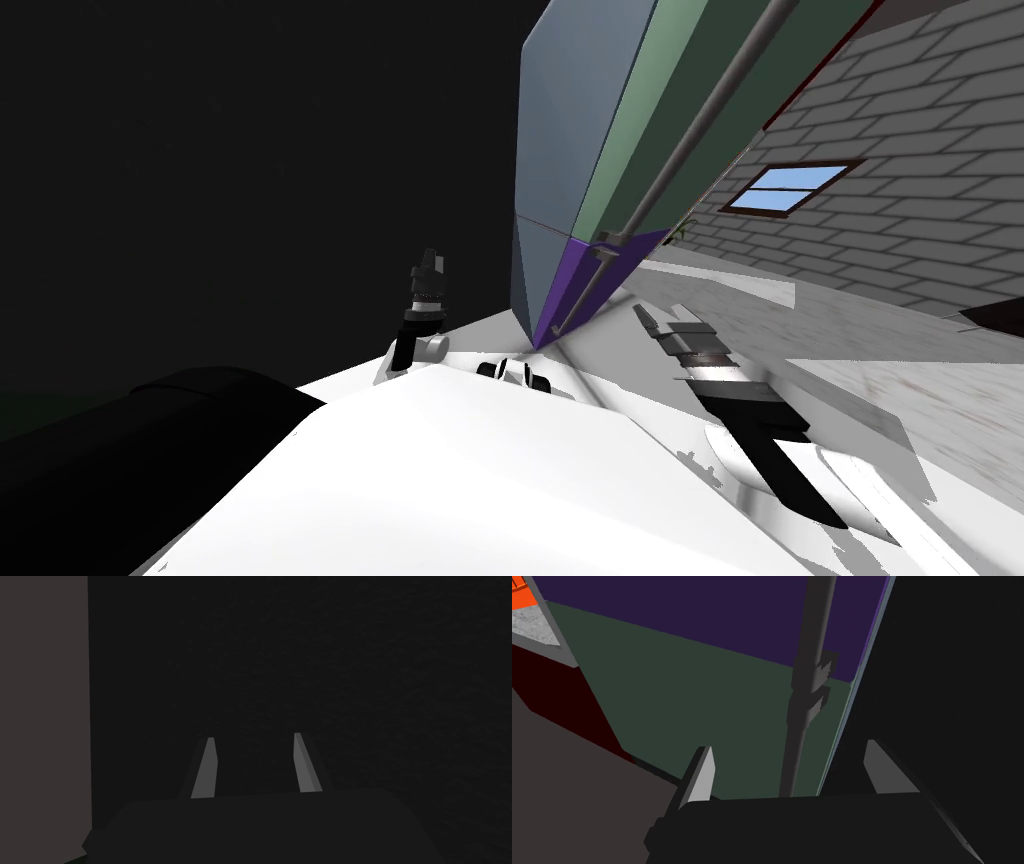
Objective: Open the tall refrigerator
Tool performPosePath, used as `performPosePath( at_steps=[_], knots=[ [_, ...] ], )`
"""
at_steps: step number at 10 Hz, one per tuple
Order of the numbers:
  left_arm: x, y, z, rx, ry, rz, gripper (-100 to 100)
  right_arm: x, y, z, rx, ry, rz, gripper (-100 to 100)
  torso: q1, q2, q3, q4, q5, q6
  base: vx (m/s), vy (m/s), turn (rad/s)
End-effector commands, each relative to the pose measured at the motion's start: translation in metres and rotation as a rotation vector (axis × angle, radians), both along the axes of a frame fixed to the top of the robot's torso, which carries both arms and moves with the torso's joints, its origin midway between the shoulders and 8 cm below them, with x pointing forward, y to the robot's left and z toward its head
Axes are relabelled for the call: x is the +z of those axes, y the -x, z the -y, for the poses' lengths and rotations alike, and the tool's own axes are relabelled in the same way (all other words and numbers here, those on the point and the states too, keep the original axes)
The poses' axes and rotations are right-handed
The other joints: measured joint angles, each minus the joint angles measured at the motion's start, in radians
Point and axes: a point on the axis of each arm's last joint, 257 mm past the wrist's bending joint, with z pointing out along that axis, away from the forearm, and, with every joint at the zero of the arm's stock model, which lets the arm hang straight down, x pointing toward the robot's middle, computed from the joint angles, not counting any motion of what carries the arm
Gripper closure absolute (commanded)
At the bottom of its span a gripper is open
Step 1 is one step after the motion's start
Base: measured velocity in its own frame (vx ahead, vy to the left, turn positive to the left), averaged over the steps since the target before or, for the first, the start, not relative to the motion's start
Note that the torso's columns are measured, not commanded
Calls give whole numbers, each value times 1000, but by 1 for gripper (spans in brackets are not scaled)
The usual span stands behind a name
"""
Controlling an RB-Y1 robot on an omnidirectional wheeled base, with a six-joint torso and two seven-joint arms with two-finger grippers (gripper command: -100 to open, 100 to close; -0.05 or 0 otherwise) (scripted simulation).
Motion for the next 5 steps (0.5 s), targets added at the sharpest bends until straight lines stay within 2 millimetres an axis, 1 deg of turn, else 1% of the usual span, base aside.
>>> performPosePath(
  at_steps=[1,4,5],
  knots=[
    [0,0,0,0,0,0,0,-1,-4,16,-29,118,-24,-100,0,0,0,0,0,0,74,89,-24],
    [0,0,0,0,0,0,0,1,-10,37,-65,260,-50,-100,5,-1,-1,0,1,0,86,133,-8],
    [0,0,0,0,0,0,0,2,-12,43,-77,303,-58,-100,3,0,0,0,1,0,80,112,4]
  ],
)
